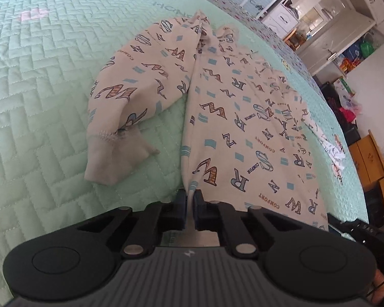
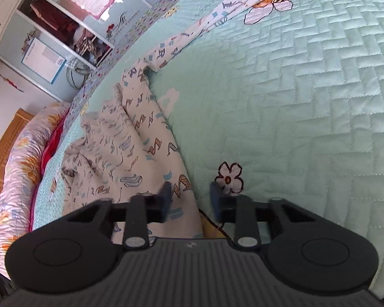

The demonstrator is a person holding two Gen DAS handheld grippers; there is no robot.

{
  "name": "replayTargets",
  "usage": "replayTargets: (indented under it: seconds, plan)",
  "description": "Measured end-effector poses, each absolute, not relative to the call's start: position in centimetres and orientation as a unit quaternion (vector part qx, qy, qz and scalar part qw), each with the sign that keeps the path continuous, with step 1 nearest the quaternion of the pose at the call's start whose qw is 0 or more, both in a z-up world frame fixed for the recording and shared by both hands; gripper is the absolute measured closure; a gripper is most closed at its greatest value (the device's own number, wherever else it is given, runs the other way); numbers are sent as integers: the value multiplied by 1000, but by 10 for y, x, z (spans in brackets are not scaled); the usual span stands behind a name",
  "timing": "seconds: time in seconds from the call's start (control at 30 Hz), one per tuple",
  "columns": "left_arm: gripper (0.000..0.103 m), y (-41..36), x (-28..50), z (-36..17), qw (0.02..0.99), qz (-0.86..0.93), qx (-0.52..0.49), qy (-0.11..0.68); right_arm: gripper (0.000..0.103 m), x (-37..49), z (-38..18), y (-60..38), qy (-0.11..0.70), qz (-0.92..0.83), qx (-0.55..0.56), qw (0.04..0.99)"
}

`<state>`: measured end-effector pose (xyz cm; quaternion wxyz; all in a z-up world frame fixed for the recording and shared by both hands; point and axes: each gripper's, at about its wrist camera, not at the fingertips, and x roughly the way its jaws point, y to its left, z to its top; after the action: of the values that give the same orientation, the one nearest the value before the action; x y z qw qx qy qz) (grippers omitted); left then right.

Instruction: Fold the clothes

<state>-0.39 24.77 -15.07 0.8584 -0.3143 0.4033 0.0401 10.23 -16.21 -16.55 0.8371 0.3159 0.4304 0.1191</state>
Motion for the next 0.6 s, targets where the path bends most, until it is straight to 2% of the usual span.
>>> replayTargets:
  seconds: [0.03,0.07,0.33,0.47,0.5,0.57,0.6]
  plan:
    - [99,247,-6,-148,861,44,-310,401,102,102,-166,-161,434,120,311,837]
    - [99,248,-9,-145,864,48,-306,398,103,100,-164,-161,432,120,308,839]
    - [99,282,-58,-113,868,68,-311,382,103,60,-106,-162,398,172,287,854]
    - [97,280,-64,-131,849,59,-311,423,103,45,-114,-155,427,176,253,850]
    - [97,279,-65,-139,846,63,-309,431,99,48,-126,-153,447,161,256,842]
    - [96,275,-67,-139,851,66,-298,426,97,51,-141,-157,480,139,279,820]
    - [96,274,-68,-136,855,65,-294,422,92,51,-146,-159,491,136,289,811]
